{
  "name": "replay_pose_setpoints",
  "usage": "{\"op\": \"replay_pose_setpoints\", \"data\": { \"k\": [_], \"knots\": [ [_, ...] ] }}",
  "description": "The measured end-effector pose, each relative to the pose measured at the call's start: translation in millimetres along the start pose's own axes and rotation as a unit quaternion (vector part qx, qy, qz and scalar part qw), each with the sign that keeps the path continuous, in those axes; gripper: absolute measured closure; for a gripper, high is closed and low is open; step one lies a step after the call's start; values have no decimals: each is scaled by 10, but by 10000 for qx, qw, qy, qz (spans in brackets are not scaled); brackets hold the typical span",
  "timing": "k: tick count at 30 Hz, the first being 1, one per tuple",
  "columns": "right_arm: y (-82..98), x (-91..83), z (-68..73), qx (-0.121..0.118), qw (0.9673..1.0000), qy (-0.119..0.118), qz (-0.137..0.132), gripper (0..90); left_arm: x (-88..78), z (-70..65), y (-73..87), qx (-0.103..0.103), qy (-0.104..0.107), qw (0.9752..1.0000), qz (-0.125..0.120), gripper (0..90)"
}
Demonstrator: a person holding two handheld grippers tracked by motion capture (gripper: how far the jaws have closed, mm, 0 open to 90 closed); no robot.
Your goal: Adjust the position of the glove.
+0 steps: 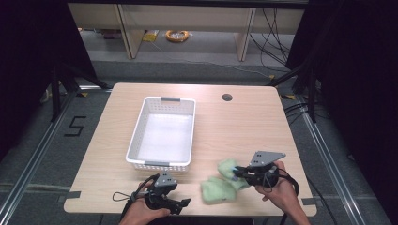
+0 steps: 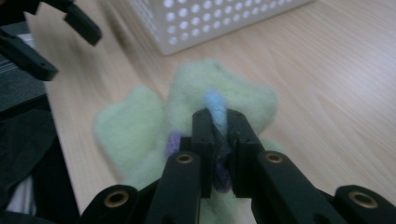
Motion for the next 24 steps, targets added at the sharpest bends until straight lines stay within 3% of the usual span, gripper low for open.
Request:
{"op": "replay_pose_setpoints", "data": {
  "k": [1,7,11,13,15,16,18,19,20,23,24],
  "knots": [
    [-11,29,43,-121,9999,-98,7,837,0,0,0,0,0,10000,0,254],
    [-63,138,242,-339,9987,-360,87,836,-5,4,3,58,5,10000,41,254],
    [-62,226,326,-446,9975,-525,178,835,-2,2,3,64,9,10000,43,255],
    [-34,272,361,-382,9972,-591,235,834,6,-5,1,39,-17,10000,33,255],
    [-7,320,373,-473,9964,-641,294,833,12,-17,-1,-16,5,10000,33,256],
    [15,336,377,-428,9965,-629,348,833,6,-1,-1,114,-20,9999,69,257],
    [36,353,385,-429,9962,-635,403,832,14,-19,-12,35,10,10000,-8,257],
    [68,390,391,-514,9951,-694,478,829,10,-16,-17,107,4,9999,16,260],
    [87,401,396,-499,9947,-731,532,826,14,-31,-24,43,7,10000,9,262],
    [133,439,386,-456,9948,-698,586,814,12,-25,-51,178,-36,9998,1,269],
    [133,439,386,-456,9948,-698,586,814,16,-39,-66,124,-15,9999,-21,269]
  ]
}}
Point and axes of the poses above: each handheld gripper's, and its own axes: x roughly forward along the jaws, y roughly out of its underside, z roughly to its left, the point moved 5 cm from there along x, roughly forward along the jaws, and after that the axes turned 15 degrees about x, right-handed, at the moved point
